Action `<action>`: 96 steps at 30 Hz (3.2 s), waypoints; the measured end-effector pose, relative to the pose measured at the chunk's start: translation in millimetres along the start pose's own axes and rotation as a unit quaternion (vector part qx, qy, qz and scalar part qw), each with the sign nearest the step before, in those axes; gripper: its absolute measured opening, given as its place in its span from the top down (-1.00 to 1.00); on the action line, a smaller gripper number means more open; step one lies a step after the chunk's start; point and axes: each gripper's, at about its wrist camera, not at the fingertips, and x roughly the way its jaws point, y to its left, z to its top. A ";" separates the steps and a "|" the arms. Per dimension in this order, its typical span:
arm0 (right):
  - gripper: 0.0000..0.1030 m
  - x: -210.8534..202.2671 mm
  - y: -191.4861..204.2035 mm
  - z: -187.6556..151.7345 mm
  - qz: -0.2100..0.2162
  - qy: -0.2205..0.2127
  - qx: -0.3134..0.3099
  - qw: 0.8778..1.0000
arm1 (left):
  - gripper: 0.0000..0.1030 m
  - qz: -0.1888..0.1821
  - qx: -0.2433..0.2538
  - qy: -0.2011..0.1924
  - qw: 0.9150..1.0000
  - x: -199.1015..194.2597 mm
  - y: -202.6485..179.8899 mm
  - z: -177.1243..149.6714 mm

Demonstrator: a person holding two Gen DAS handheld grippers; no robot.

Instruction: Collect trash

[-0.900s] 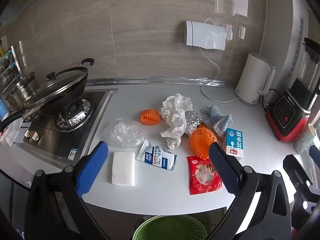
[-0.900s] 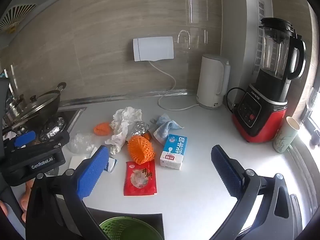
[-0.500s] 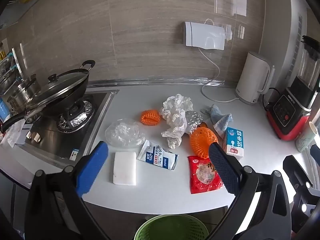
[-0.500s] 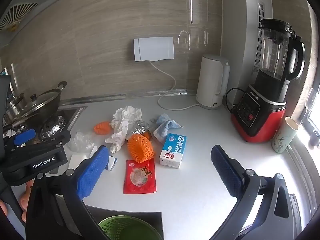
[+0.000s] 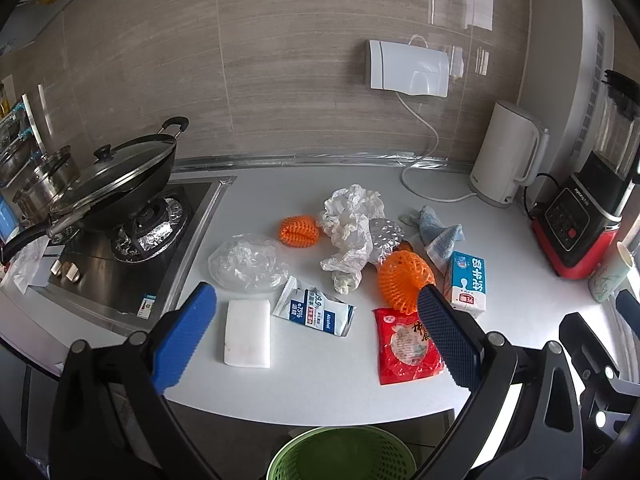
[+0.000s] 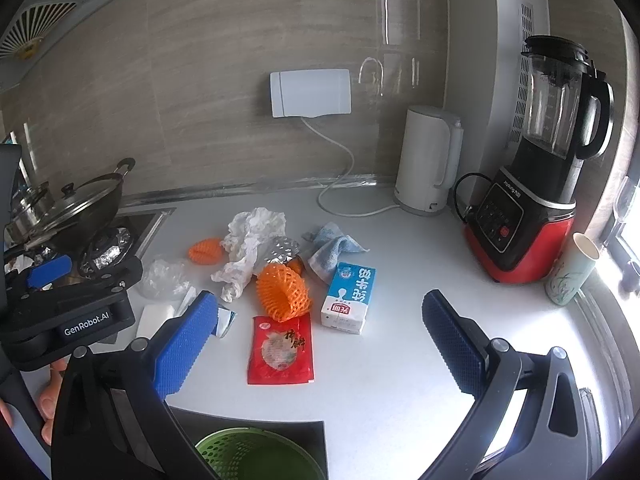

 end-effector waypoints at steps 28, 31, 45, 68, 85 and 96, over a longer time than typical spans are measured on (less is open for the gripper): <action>-0.97 1.0 4.7 -3.5 0.005 0.002 -0.005 1.000 | -0.88 -0.008 -0.003 0.016 1.000 5.3 3.8 -2.9; -0.97 1.4 4.6 -3.3 0.005 0.003 -0.004 1.000 | -0.88 -0.009 -0.003 0.018 1.000 5.8 3.6 -2.7; -0.97 1.9 6.0 -5.1 0.005 0.005 -0.006 1.000 | -0.88 -0.010 -0.003 0.022 1.000 7.6 4.9 -3.8; -0.97 6.5 9.6 -5.9 0.011 0.014 -0.003 1.000 | -0.88 -0.017 -0.013 0.037 0.999 16.2 11.0 -4.8; -0.97 47.2 24.4 -28.1 0.012 0.012 -0.022 1.000 | -0.88 -0.017 0.011 0.040 0.999 62.3 41.5 -25.5; -0.97 125.4 46.7 -74.8 -0.002 0.077 -0.044 0.996 | -0.88 -0.012 0.006 0.101 0.995 145.1 73.7 -64.7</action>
